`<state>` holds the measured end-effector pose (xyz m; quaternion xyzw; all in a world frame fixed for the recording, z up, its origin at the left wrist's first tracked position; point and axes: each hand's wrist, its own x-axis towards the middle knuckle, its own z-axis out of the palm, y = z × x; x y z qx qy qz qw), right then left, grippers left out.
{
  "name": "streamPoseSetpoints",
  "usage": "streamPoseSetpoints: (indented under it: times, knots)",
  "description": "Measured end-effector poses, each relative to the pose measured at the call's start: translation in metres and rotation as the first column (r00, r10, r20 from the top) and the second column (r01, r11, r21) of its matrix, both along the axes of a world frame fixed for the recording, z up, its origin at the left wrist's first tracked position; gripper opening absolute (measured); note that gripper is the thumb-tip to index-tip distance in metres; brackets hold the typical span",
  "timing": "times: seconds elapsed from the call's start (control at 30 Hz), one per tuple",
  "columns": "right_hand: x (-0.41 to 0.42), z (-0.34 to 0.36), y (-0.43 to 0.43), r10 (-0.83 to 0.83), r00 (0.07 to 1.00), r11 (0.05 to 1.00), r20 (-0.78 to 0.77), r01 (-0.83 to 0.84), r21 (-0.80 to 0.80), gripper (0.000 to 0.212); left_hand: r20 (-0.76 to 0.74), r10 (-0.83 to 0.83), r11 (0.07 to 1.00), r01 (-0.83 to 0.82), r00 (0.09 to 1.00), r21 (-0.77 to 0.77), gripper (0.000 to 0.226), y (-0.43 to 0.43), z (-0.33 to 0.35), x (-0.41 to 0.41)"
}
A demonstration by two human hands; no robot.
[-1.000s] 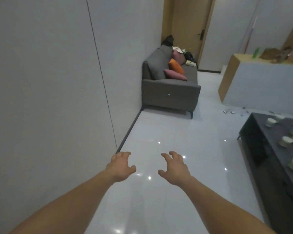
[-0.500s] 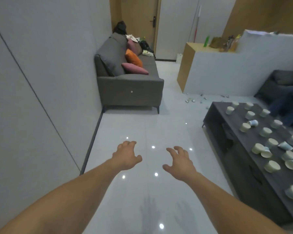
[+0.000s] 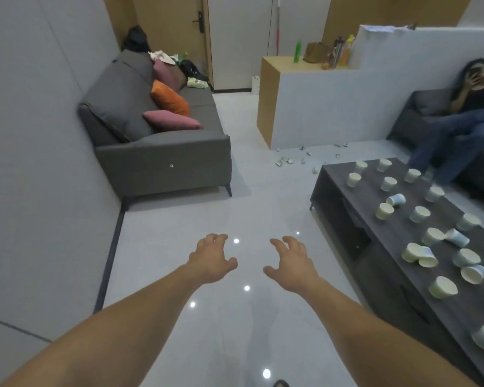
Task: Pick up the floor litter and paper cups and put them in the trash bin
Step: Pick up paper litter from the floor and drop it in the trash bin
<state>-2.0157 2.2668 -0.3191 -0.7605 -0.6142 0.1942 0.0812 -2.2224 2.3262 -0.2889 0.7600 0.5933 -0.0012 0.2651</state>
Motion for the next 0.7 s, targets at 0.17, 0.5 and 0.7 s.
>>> streamPoseSetpoints:
  times: [0.17,0.5,0.7]
  knots:
    - [0.063,0.008,0.079,-0.002,1.0,1.0,0.004,0.002,0.007,0.076,-0.01,0.003,1.0,-0.003,1.0,-0.001,0.072,0.076,0.004,0.059]
    - [0.126,-0.001,0.259,-0.026,0.999,1.0,0.023,0.026,-0.015,0.075,-0.008,-0.053,0.998,0.052,0.999,-0.037,0.072,0.267,-0.012,0.134]
    - [0.156,0.008,0.376,-0.102,0.993,0.994,0.052,0.103,-0.029,0.074,0.003,-0.118,0.993,0.118,0.993,-0.022,0.074,0.407,-0.005,0.165]
